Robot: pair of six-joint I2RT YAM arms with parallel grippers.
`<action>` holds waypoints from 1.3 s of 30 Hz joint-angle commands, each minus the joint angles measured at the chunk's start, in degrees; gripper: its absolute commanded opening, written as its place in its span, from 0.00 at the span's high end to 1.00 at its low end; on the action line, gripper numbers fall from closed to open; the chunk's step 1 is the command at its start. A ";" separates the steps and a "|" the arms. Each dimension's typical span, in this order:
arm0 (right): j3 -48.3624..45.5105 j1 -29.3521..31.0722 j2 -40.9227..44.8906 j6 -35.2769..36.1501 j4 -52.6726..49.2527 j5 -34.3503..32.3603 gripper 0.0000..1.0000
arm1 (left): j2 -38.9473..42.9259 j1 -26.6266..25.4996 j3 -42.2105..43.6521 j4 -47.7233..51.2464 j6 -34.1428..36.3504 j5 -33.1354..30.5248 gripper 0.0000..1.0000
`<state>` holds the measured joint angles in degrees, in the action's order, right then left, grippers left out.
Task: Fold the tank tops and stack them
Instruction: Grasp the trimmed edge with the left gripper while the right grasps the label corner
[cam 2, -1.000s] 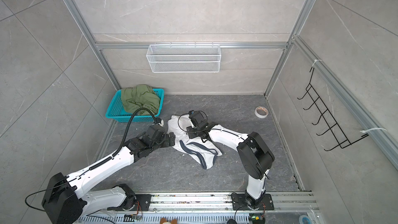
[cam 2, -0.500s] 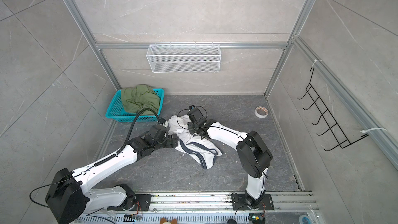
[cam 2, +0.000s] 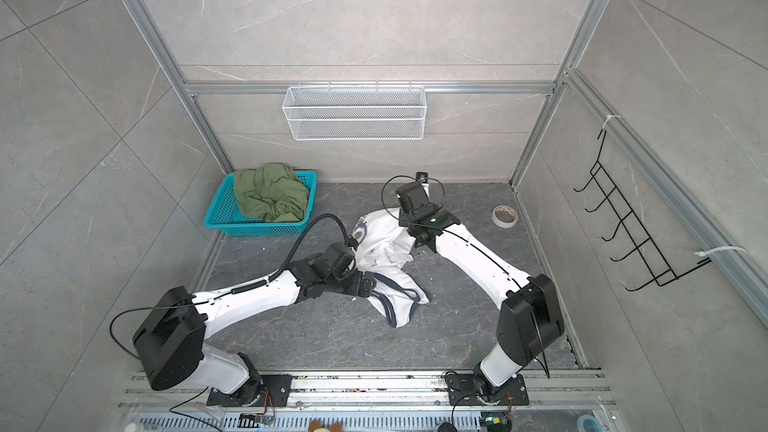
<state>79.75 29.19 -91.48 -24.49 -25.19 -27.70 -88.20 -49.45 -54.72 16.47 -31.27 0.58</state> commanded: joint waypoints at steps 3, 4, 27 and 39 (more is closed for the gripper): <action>0.73 -1.49 2.37 -5.05 -7.06 -3.10 1.00 | -6.76 -2.57 -5.66 1.36 0.32 2.09 0.04; 0.36 -1.81 2.89 -5.38 -7.28 -3.46 1.00 | -7.56 -2.97 -5.98 1.70 0.32 2.07 0.04; -1.60 -3.79 6.57 -8.03 -11.61 -10.97 1.00 | -14.66 -4.17 -7.33 1.75 0.33 9.71 0.40; -1.41 -6.19 11.57 -8.74 -15.23 -16.70 1.00 | -5.24 0.14 -7.79 12.12 3.97 -13.10 1.00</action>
<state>78.28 23.86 -83.70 -32.38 -38.20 -40.36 -100.12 -52.47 -60.55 22.74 -29.82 -0.34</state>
